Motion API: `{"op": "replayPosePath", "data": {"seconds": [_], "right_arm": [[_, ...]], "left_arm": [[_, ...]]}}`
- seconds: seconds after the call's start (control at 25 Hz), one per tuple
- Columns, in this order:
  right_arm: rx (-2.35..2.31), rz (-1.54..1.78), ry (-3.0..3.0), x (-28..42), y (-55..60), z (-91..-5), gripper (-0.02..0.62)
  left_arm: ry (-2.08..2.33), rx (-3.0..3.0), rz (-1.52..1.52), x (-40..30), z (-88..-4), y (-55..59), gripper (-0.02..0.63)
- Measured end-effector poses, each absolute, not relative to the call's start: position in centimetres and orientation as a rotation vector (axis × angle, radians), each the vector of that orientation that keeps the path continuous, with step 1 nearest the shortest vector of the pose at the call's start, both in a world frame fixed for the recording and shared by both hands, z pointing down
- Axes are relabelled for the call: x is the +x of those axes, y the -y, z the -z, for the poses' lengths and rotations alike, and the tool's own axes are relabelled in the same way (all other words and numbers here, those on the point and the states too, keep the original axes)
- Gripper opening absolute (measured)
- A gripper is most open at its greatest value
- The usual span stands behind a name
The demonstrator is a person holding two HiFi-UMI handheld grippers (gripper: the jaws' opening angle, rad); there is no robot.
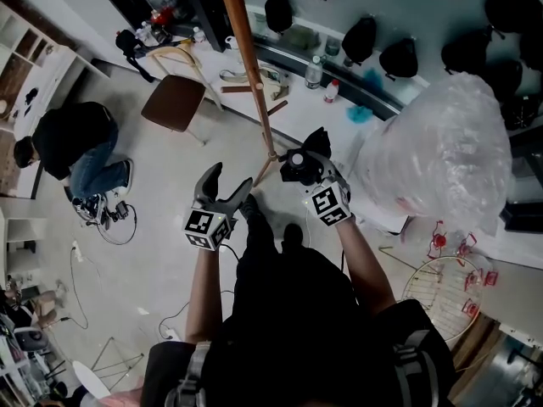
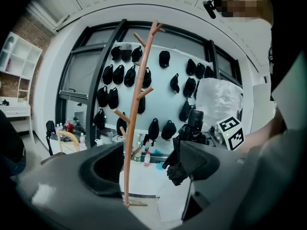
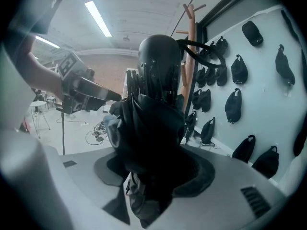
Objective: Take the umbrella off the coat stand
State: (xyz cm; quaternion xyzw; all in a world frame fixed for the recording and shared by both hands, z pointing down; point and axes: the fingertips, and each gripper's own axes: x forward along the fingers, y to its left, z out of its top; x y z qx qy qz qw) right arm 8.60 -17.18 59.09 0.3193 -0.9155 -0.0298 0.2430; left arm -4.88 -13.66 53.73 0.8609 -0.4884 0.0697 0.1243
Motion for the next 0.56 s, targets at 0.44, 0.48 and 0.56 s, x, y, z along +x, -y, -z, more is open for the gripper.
{"op": "replayPosePath", "data": {"seconds": [0.44,0.48,0.56], "right_arm": [[0.858,0.067,2.491,8.8,16.8,-59.7,0.240],[0.855,0.067,2.493,8.7,16.8,-59.8,0.239],[0.847,0.068,2.498,8.4,16.7,-59.8,0.241]], "left_arm": [[1.463,2.479,-0.204,-5.2,-53.8,12.7,0.368],[1.468,2.474,-0.207,-5.4,-53.9,12.6,0.368],[1.479,2.464,-0.210,-5.8,-54.0,12.6,0.368]]}}
